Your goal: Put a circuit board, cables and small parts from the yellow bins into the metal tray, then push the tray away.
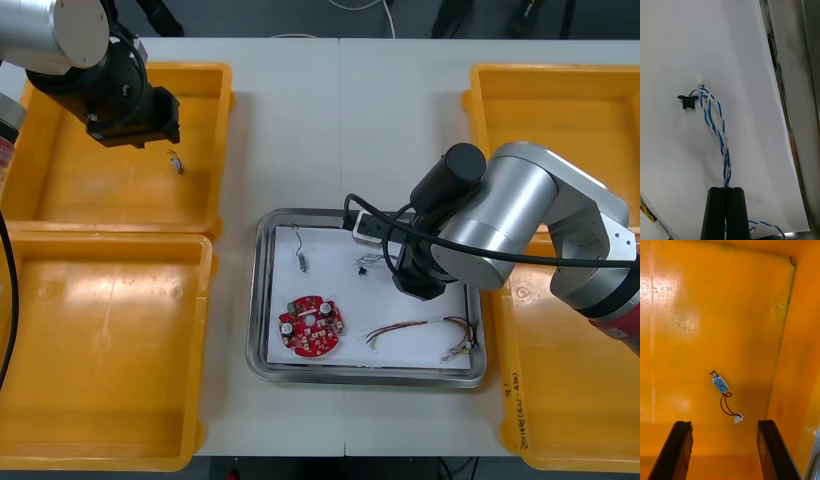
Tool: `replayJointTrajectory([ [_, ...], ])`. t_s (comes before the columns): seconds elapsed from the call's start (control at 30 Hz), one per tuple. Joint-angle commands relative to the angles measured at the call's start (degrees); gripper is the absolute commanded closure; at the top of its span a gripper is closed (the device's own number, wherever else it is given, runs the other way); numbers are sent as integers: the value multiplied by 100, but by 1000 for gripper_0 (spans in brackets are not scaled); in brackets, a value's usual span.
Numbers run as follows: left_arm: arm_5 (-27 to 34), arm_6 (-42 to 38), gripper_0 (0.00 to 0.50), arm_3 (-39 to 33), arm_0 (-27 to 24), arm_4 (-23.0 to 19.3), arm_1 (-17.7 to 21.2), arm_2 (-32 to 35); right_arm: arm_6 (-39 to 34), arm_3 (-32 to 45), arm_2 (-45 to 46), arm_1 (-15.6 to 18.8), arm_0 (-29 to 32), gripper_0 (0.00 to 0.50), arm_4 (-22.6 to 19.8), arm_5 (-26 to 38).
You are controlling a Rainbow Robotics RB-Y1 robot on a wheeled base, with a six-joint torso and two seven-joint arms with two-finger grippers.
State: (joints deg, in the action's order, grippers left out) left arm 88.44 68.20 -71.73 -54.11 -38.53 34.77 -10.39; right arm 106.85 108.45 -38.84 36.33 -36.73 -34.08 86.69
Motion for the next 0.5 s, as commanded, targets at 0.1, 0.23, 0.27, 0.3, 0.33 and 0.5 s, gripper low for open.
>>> replayJointTrajectory([
  [0.1,-187,404,0,159,-346,162,91,-103,29,44,-45,102,228,500,112,-223],
  [0.23,-266,440,0,282,-346,214,29,-147,37,44,-45,190,316,500,121,-390],
  [0.27,-275,440,0,309,-346,223,21,-165,46,44,-45,208,316,500,121,-398],
  [0.3,-310,440,0,344,-346,241,-6,-209,55,35,-45,234,316,500,121,-407],
  [0.33,-345,440,0,388,-346,241,-23,-235,64,44,-45,252,316,500,121,-407],
  [0.5,-547,440,0,564,-346,206,-155,-244,29,44,-45,287,316,500,130,-416],
])
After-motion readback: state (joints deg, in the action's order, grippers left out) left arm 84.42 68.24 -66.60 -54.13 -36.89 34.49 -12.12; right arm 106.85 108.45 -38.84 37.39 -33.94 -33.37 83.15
